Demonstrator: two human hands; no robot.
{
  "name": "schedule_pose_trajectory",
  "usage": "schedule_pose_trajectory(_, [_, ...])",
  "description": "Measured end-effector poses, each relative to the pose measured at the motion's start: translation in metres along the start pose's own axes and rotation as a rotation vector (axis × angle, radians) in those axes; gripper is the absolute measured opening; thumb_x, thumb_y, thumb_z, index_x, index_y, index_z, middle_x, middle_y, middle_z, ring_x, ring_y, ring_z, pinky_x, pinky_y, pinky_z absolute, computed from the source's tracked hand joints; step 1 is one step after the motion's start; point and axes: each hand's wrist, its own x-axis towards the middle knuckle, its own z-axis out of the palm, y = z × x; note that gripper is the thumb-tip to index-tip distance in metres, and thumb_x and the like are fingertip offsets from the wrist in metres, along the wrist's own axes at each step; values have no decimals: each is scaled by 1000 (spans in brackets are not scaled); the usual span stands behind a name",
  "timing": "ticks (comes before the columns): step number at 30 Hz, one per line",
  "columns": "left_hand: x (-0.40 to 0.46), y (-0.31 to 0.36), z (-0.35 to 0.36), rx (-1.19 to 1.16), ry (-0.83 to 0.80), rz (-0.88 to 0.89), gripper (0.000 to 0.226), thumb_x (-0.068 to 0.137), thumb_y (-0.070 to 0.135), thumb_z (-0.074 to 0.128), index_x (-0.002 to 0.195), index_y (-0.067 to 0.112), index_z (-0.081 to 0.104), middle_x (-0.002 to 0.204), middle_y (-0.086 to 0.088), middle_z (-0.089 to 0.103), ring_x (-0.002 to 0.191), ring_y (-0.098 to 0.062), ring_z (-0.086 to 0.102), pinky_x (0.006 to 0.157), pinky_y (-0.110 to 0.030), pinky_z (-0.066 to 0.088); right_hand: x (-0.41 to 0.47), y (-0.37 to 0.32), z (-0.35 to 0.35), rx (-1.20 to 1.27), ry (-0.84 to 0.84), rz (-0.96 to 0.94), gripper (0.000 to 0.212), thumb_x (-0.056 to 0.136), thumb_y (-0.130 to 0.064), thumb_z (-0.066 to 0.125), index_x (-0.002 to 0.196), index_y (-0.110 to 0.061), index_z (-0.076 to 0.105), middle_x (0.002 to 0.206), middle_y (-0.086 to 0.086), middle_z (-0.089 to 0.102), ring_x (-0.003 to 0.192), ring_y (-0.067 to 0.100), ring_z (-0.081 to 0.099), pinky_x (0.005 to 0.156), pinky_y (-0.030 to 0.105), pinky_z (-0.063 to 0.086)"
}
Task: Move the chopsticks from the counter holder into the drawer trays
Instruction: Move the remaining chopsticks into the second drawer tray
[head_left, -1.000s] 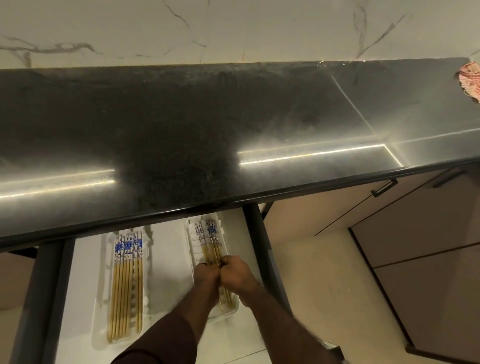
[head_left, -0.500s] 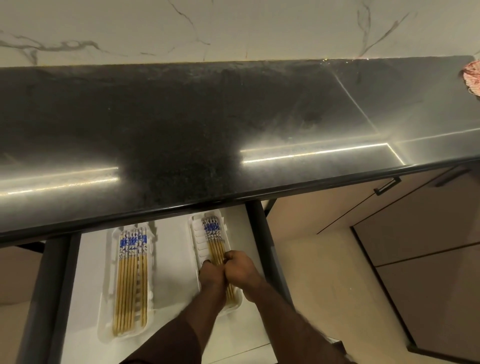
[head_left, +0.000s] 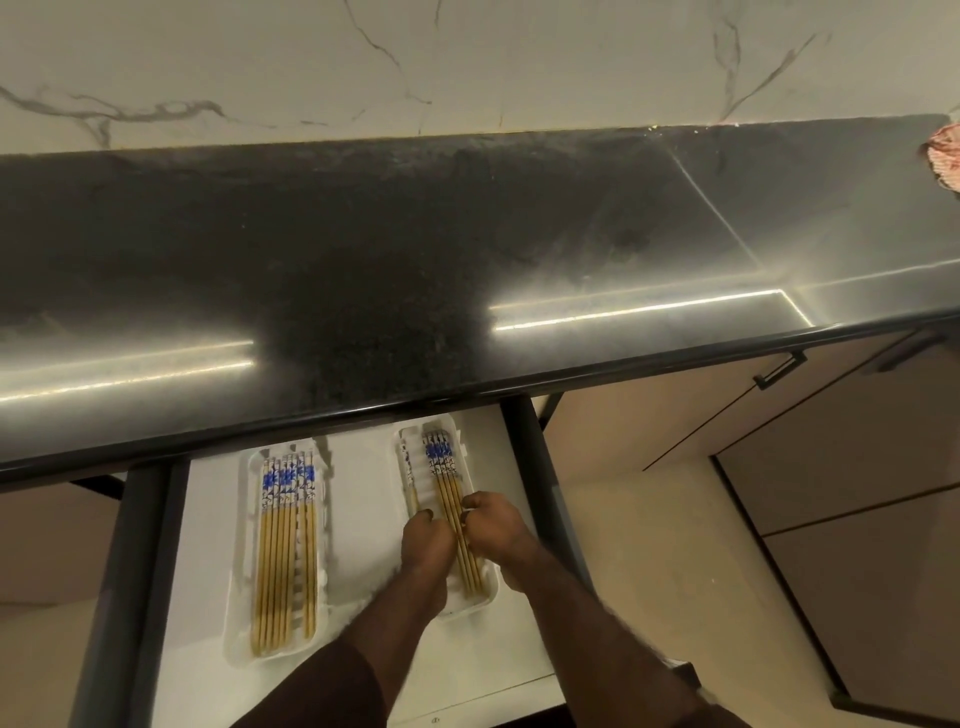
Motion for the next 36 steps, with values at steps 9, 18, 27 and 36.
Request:
schedule_pose_trajectory(9, [-23,15,-27,-98,-52,46,25,93,11,41,91,10,66,93,-19,70,86,-37,68,79,-54,58,-36,-28,-8,88,54,-101,23,97,-20,48,111,-16,65,107,2,69,98,18,66,92,40,56])
schedule_pose_trajectory(18, [-87,28,-74,-294,-26,191,17,100,17,44,97,11,60,91,-7,66,85,-22,62,71,-31,51,-112,-67,-5,92,202,-327,25,100,-14,48,116,-8,66,112,7,68,105,25,65,92,36,54])
schedule_pose_trajectory(27, [-147,63,-179,-438,61,427,27,97,24,48,102,5,67,95,-15,68,82,-26,60,77,-38,49,-182,-145,39,136,211,-566,16,95,-22,57,102,-16,69,96,1,69,86,13,63,70,24,53])
schedule_pose_trajectory(36, [-178,57,-363,-554,175,594,18,97,19,49,99,7,64,87,-13,64,71,-17,57,58,-25,45,-247,-227,177,190,140,-732,13,87,-27,67,84,-16,73,81,-1,71,83,17,67,85,41,57])
